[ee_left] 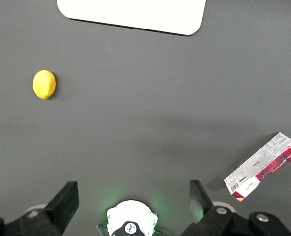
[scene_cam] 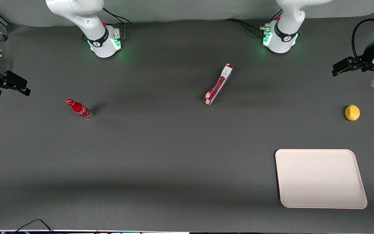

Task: Place red cookie box on tray
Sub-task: 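Move the left gripper over the red plaid shortbread box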

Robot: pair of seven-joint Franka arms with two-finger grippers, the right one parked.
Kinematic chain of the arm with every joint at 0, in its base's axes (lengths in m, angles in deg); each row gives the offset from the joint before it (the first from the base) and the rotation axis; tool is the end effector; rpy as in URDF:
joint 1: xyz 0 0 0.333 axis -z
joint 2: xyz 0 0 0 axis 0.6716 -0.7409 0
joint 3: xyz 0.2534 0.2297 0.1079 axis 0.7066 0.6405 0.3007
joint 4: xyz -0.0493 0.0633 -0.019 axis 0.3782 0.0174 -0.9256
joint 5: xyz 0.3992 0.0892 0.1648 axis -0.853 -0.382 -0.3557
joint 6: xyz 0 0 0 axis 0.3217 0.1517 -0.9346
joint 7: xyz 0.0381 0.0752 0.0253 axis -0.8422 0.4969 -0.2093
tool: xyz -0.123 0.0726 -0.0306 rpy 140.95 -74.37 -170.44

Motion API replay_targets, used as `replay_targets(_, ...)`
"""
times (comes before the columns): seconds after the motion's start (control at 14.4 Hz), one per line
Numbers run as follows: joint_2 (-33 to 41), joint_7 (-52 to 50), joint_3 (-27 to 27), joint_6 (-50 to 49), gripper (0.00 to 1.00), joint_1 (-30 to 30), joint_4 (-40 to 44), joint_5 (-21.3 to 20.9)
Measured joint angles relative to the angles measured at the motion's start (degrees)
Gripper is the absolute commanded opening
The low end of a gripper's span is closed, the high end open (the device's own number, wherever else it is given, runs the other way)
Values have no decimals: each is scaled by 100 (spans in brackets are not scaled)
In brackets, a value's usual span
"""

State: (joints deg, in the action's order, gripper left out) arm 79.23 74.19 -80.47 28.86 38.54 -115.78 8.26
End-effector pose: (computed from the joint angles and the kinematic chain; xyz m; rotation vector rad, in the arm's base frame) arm 0.5368 -0.0092 0.6095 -3.0977 -0.2168 0.2671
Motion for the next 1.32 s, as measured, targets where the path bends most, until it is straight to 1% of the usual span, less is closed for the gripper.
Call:
replay_targets(0.55,-57,3,-22,33,100,74,8,13)
replay_targets(0.69,-89,23,-70,59,100,96,9,97)
replay_targets(0.76,-96,25,-179,59,100,109,9,163)
replay_targets(0.83,-99,21,-340,57,100,124,9,255)
replay_targets(0.9,-104,6,-528,36,100,143,8,437)
replay_targets(1.11,-163,-42,-1104,-31,100,200,-141,1214)
replay_targets(1.25,-238,-46,-1533,202,100,211,-490,1472)
replay_targets(1.32,-285,-50,-1788,546,100,217,-794,1536)
